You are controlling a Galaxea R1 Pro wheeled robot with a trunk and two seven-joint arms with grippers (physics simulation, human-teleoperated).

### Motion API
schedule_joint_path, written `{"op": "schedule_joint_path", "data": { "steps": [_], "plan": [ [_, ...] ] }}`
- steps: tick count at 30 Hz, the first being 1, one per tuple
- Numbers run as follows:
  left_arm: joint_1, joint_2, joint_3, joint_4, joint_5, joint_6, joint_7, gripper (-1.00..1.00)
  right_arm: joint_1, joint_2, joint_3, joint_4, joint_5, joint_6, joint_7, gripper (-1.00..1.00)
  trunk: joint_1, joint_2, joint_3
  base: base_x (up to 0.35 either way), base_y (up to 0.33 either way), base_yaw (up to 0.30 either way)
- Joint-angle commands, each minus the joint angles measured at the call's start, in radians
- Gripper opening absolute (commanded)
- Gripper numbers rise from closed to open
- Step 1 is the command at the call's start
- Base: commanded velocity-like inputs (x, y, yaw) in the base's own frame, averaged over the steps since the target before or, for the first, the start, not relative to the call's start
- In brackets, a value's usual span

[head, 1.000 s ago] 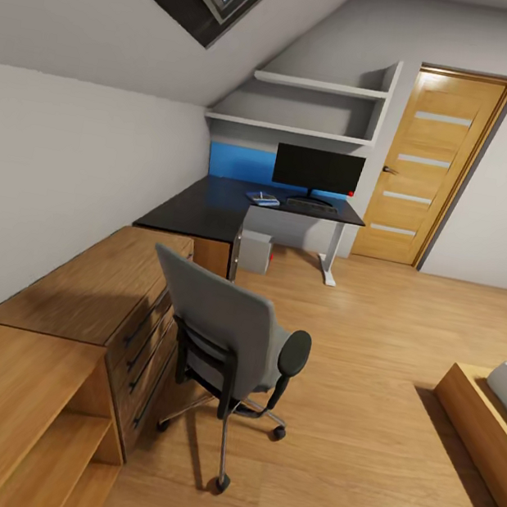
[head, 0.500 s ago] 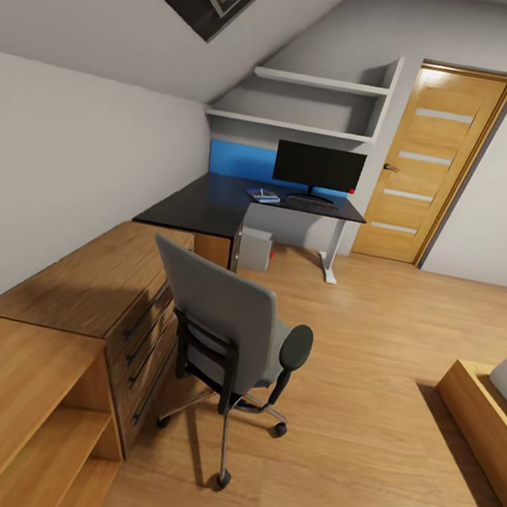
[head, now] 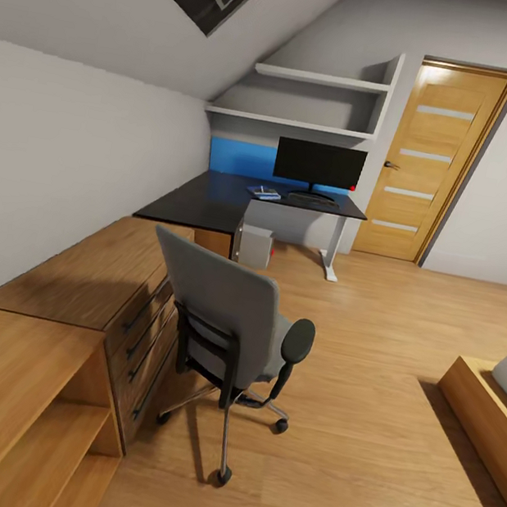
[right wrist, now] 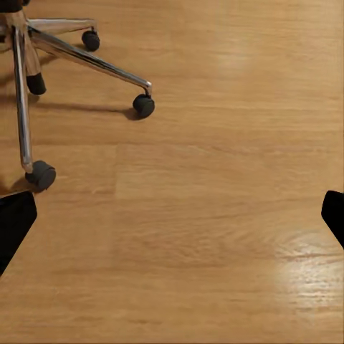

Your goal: In the bedroom, organize the workspace by keeping the computer under the desk, ensuring the monitor is on the desk, placing the keyboard on the desk next to the monitor, placing the mouse on the desk next to the keyboard, moving the folder from the swivel chair onto the desk next to the mouse, stacking the notebook on top of the folder with the pen on top of the notebook, and positioning the swivel chair next to the desk.

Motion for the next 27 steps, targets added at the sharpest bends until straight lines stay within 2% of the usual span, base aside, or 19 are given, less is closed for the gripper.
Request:
{"op": "schedule_joint_path", "data": {
  "steps": [1,4,8,9,11,12,15,17,19,21,22,25,27],
  "plan": [
    [-0.023,0.0,-0.007,-0.007,0.004,0.019,0.025,1.0,-0.002,-0.002,0.007,-0.014,-0.009,0.005,-0.006,1.0,0.004,-0.008,-0.004,0.0,0.0,0.0],
    [-0.102,0.0,-0.007,-0.033,0.004,0.129,0.071,1.0,-0.03,-0.004,0.006,-0.057,-0.011,0.072,-0.023,1.0,0.015,-0.029,-0.014,0.0,0.0,0.0],
    [-0.239,-0.002,-0.007,-0.081,0.005,0.367,0.102,1.0,-0.169,-0.005,0.004,-0.11,-0.015,0.282,-0.056,1.0,0.031,-0.057,-0.026,0.0,0.0,0.0],
    [-0.33,-0.016,-0.007,-0.093,0.006,0.454,0.106,1.0,-0.265,-0.006,0.002,-0.119,-0.041,0.368,-0.062,1.0,0.034,-0.064,-0.029,0.0,0.0,0.0],
    [-0.403,-0.028,-0.007,-0.097,0.007,0.514,0.108,1.0,-0.354,-0.007,0.001,-0.121,-0.078,0.451,-0.062,1.0,0.042,-0.078,-0.036,0.0,0.0,0.0],
    [-0.495,-0.041,-0.007,-0.099,0.008,0.591,0.108,1.0,-0.471,-0.017,0.0,-0.122,-0.124,0.604,-0.052,1.0,0.046,-0.085,-0.039,0.0,0.0,0.0],
    [-0.554,-0.045,-0.006,-0.1,0.009,0.624,0.106,1.0,-0.543,-0.028,-0.001,-0.139,-0.165,0.709,-0.025,1.0,0.057,-0.106,-0.048,0.0,0.0,0.0],
    [-0.569,-0.047,0.0,-0.1,0.012,0.632,0.103,1.0,-0.562,-0.03,-0.002,-0.159,-0.185,0.743,-0.009,1.0,0.065,-0.12,-0.055,0.0,0.0,0.0],
    [-0.574,-0.048,0.008,-0.1,0.016,0.635,0.101,1.0,-0.57,-0.032,-0.003,-0.168,-0.199,0.756,-0.002,1.0,0.073,-0.134,-0.061,0.0,0.0,0.0],
    [-0.579,-0.05,0.019,-0.099,0.021,0.637,0.1,1.0,-0.576,-0.032,-0.001,-0.171,-0.231,0.765,0.006,1.0,0.08,-0.148,-0.067,0.0,0.0,0.0],
    [-0.582,-0.05,0.025,-0.1,0.024,0.636,0.1,1.0,-0.578,-0.032,0.002,-0.171,-0.262,0.762,0.012,1.0,0.084,-0.155,-0.07,0.0,0.0,0.0],
    [-0.584,-0.045,0.033,-0.096,0.03,0.635,0.103,1.0,-0.578,-0.031,0.005,-0.172,-0.292,0.732,0.018,1.0,0.096,-0.176,-0.08,0.0,0.0,0.0],
    [-0.584,-0.041,0.034,-0.095,0.031,0.635,0.104,1.0,-0.577,-0.031,0.006,-0.174,-0.295,0.719,0.02,1.0,0.103,-0.19,-0.086,0.0,0.0,0.0]
  ]
}}
